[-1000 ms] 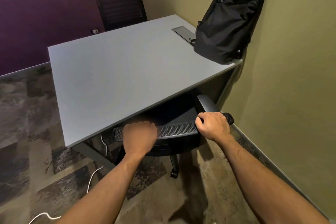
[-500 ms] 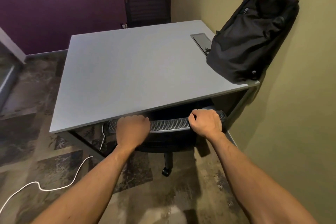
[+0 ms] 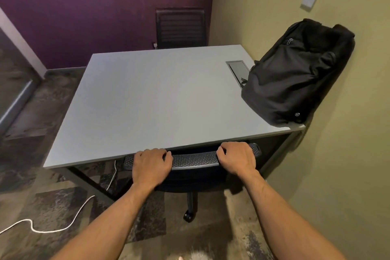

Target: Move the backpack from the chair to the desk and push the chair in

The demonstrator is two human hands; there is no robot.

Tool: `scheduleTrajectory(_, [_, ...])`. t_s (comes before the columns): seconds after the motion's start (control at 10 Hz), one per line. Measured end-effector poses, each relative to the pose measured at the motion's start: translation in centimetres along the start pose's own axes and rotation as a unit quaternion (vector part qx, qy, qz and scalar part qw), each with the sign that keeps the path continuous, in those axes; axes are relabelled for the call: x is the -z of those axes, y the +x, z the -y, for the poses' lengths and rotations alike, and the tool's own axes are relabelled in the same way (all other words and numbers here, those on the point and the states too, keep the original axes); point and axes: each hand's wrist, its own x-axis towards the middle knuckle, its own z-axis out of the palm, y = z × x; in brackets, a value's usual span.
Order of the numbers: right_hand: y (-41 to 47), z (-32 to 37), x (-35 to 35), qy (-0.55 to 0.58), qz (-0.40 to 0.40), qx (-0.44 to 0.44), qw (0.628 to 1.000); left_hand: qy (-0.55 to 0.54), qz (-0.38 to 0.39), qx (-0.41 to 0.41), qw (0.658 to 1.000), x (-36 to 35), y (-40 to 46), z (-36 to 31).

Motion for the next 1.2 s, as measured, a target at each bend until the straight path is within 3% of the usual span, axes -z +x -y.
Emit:
scheduleTrajectory(0.9, [3.3, -2.2, -0.5, 0.004, 0.006, 0.012, 1.0, -0.02, 0.03, 0.032, 0.999, 0.1, 1.8, -1.5])
scheduleTrajectory(1.1, [4.6, -2.3, -0.2, 0.041, 0.081, 0.003, 0.996, -0.026, 0.143, 0.024, 0.989, 0.7, 2.8, -1.3])
scheduleTrajectory(1.2, [5.8, -2.0, -0.2, 0.028, 0.069, 0.012, 0.997, -0.02, 0.19, 0.003, 0.982, 1.5, 3.9, -1.3])
